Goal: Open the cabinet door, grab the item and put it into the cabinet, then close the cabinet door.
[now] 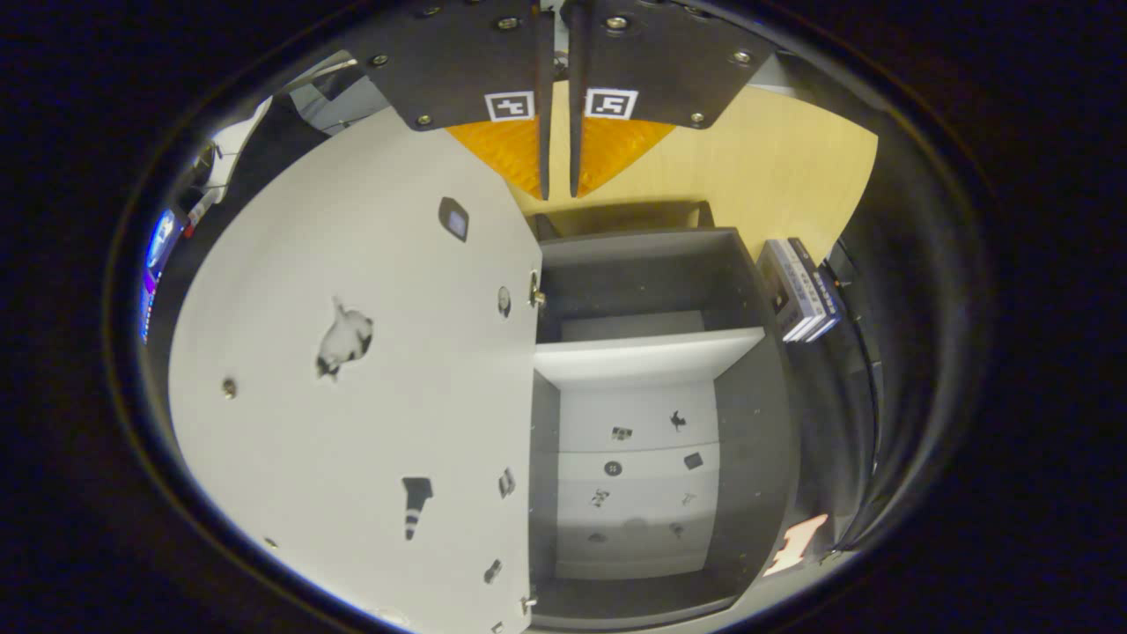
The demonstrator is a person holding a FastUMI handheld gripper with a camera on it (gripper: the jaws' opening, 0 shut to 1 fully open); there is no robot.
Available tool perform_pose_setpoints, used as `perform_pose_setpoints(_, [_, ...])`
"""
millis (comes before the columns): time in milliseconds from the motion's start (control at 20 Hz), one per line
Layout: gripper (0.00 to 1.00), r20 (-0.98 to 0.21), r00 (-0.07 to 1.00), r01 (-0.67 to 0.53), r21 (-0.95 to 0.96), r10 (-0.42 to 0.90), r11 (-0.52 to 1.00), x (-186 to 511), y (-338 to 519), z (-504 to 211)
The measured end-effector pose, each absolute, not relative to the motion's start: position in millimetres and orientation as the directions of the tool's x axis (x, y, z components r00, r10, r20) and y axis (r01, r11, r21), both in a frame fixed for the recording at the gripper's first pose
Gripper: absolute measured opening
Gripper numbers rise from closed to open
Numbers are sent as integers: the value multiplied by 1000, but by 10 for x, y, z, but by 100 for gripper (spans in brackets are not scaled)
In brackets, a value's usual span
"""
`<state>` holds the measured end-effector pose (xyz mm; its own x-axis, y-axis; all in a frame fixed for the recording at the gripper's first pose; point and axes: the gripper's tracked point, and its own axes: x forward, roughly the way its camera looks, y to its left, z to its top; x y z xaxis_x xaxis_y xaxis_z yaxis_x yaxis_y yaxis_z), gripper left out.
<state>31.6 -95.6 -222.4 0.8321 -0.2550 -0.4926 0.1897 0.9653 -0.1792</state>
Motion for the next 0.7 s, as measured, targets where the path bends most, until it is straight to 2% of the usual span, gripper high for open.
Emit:
perform_pose_setpoints(100, [7, -553, 807, 119, -191, -207, 974, 343, -917, -2440])
perform_pose_setpoints(250, [13, -628, 759, 50, -205, -171, 977, 389, -885, -2787])
perform_pose_setpoints(350, [25, -686, 715, -11, -203, -135, 979, 411, -837, -3036])
perform_pose_setpoints(700, [26, -829, 557, -253, -230, -53, 940, 414, -731, -3822])
